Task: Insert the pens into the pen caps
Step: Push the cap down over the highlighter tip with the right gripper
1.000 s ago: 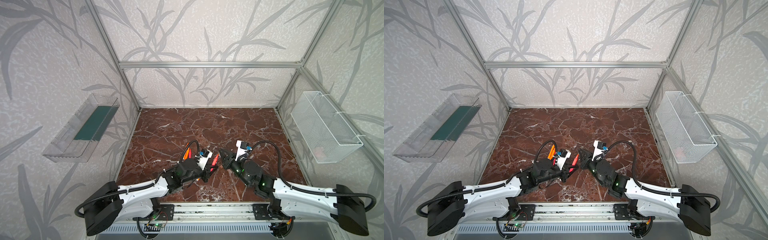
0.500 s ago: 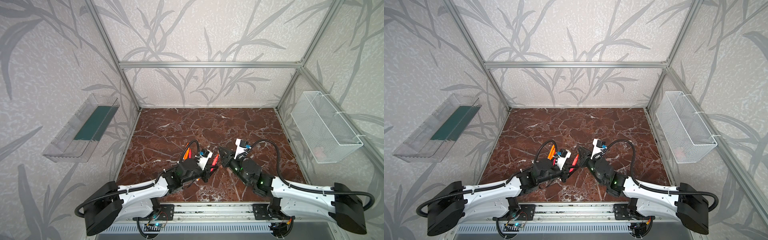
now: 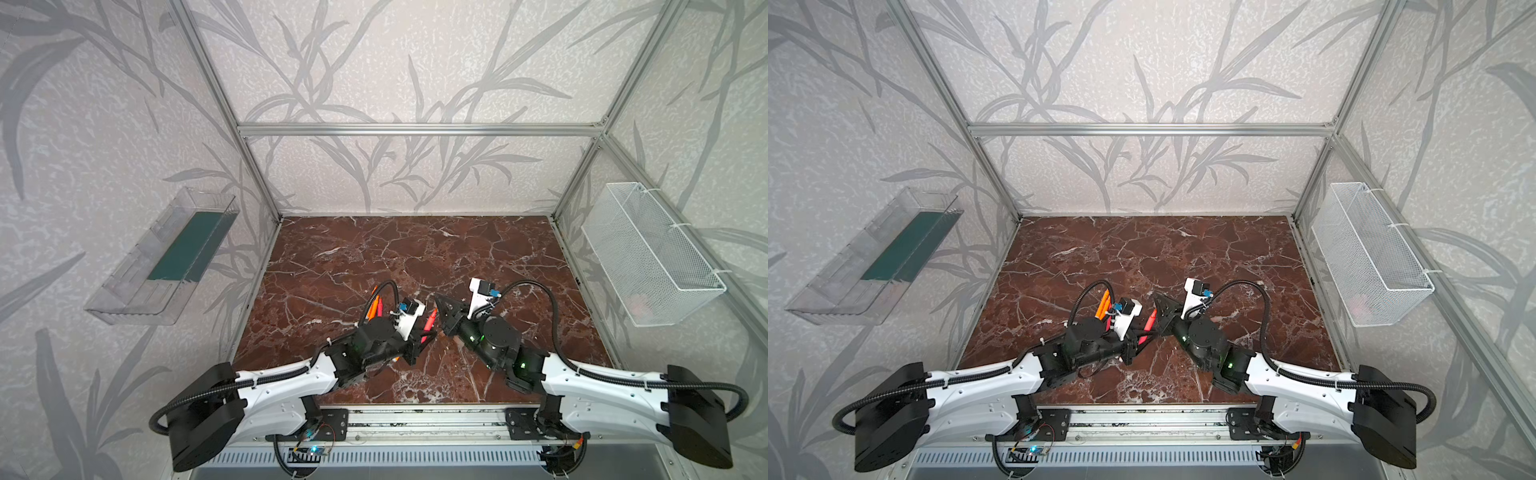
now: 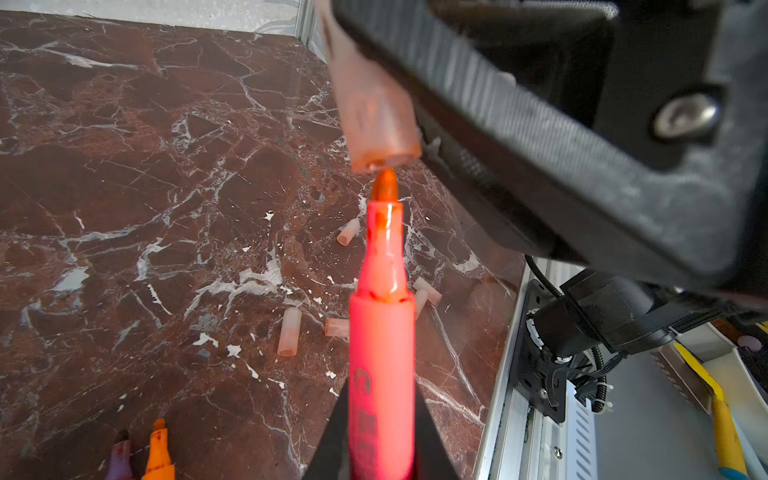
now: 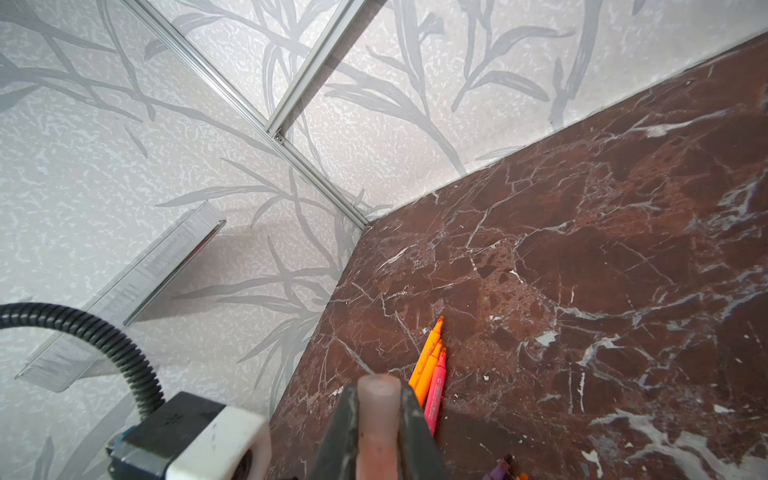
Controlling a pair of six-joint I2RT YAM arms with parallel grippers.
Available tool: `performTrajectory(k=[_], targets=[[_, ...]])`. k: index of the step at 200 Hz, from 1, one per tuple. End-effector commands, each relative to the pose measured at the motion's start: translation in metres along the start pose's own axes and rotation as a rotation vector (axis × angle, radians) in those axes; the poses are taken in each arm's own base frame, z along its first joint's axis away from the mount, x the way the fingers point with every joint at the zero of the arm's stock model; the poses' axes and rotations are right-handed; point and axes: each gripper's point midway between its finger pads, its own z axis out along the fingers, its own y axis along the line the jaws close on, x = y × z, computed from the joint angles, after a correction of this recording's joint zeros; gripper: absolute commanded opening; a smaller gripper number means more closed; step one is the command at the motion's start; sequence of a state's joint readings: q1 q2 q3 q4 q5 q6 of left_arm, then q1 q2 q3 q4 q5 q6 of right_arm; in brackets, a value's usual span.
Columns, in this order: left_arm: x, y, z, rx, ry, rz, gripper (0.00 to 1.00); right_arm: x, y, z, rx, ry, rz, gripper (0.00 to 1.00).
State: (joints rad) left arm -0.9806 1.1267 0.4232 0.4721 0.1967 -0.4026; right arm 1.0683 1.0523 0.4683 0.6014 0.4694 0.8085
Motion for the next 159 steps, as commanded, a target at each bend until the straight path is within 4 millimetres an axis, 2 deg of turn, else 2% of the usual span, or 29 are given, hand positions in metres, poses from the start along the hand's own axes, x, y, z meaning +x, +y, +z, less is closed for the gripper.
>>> performTrajectory(k=[1, 36, 84, 159], targets=[[-0.019, -0.006, -0.004, 0.010, -0.062, 0.015, 0.00, 0.001, -0.004, 0.000, 0.003, -0.007, 0.018, 0.00], [-0.022, -0.003, -0.005, -0.013, -0.075, 0.015, 0.00, 0.005, -0.005, 0.000, -0.004, 0.009, 0.030, 0.00], [-0.033, -0.001, -0.006, -0.024, -0.120, -0.028, 0.00, 0.022, -0.006, -0.003, -0.047, 0.068, 0.072, 0.00], [-0.042, -0.011, -0.008, 0.059, -0.142, -0.070, 0.00, 0.033, 0.016, -0.019, -0.172, 0.123, 0.033, 0.00]])
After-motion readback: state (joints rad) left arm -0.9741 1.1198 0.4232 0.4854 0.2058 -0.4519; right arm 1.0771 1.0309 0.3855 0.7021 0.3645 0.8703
